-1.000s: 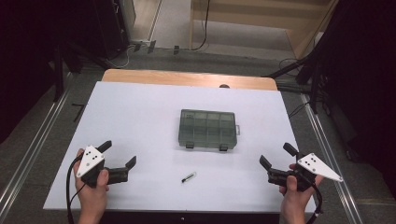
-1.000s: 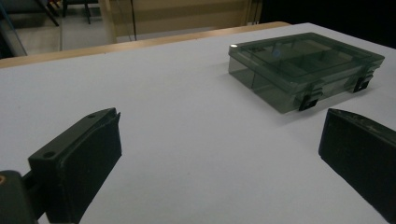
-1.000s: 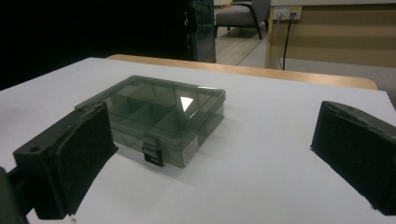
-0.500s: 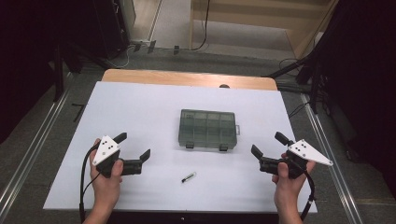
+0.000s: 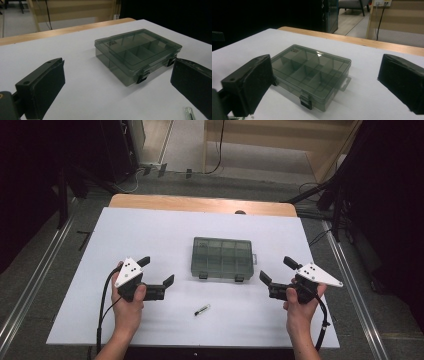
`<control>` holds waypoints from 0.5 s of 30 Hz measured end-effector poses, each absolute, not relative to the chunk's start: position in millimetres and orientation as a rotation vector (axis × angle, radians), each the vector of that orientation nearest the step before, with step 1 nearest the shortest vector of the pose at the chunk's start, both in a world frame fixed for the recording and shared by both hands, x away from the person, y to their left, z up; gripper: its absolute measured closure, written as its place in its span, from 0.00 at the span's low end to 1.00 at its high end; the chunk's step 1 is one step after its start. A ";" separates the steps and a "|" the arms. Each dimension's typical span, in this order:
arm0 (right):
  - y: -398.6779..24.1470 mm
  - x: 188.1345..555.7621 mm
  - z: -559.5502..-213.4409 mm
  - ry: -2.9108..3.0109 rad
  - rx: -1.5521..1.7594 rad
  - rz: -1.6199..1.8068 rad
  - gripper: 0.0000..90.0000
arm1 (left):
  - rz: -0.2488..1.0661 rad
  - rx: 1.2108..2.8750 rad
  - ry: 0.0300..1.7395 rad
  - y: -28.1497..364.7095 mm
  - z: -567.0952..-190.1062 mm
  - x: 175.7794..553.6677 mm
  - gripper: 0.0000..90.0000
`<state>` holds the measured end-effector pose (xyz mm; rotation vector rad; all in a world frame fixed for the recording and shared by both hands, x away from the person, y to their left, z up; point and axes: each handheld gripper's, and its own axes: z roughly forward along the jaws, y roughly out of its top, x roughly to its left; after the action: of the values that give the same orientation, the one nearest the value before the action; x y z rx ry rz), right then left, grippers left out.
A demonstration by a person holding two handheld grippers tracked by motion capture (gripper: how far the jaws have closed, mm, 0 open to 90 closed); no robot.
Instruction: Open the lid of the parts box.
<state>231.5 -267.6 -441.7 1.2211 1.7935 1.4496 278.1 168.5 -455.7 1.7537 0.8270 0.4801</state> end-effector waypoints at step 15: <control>-245.8 259.1 -440.9 1.862 1.192 1.423 0.59 | 0.399 1.737 0.846 145.8 -459.4 302.8 0.49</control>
<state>259.1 -245.8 -440.9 1.1924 1.8623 1.4231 302.8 145.8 -459.4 1.7372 0.8462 0.3990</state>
